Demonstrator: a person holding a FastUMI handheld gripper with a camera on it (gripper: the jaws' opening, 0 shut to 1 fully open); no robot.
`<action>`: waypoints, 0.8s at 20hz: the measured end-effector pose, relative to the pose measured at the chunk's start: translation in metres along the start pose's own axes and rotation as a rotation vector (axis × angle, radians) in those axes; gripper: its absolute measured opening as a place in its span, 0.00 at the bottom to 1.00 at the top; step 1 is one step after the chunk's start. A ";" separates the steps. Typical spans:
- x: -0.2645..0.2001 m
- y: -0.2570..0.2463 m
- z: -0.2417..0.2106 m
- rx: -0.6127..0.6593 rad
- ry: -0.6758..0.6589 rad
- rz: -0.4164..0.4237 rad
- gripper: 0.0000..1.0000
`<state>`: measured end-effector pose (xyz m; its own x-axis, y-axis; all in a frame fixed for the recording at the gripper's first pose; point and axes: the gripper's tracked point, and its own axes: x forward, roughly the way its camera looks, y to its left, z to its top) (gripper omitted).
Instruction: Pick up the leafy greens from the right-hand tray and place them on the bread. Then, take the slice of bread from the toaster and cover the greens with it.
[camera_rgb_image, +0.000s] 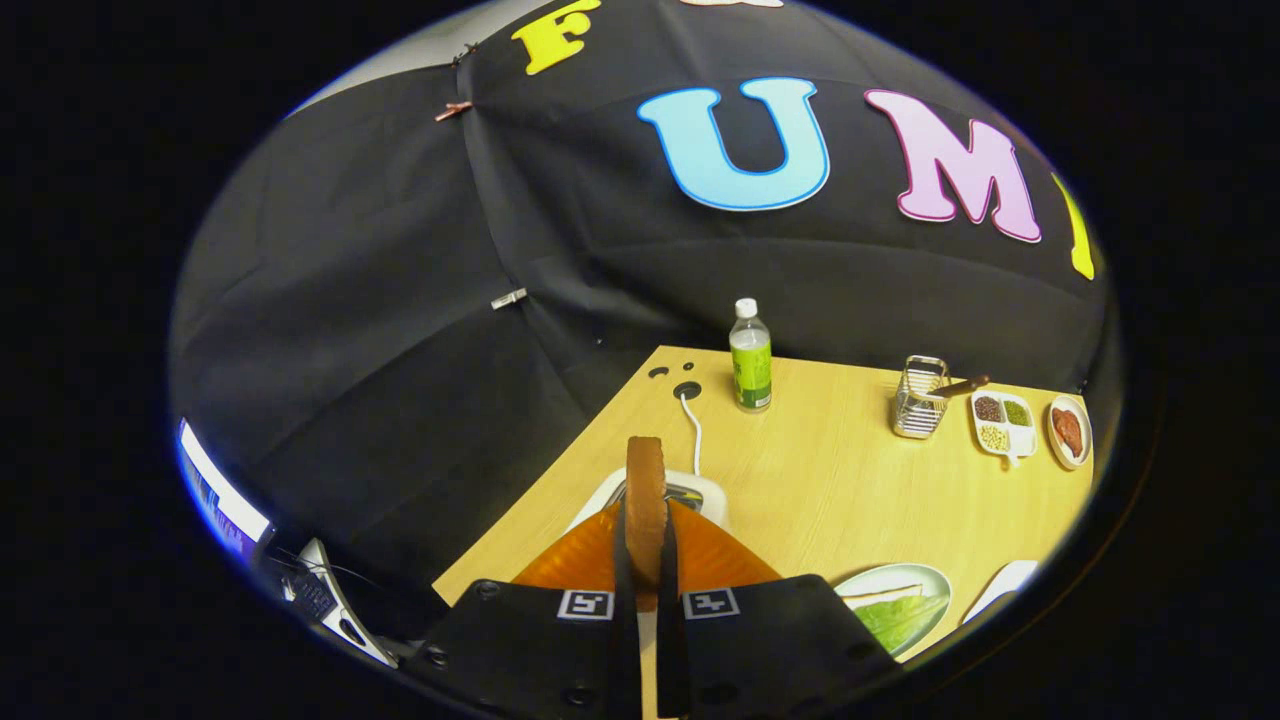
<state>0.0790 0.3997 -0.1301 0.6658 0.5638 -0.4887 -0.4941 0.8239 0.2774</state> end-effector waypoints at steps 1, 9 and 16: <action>-0.007 -0.007 0.006 0.008 -0.014 -0.006 0.10; -0.049 -0.092 0.009 0.095 -0.028 -0.091 0.10; -0.061 -0.166 -0.047 0.216 0.055 -0.125 0.10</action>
<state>0.0939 0.2259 -0.1855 0.6801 0.4579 -0.5726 -0.2753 0.8833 0.3794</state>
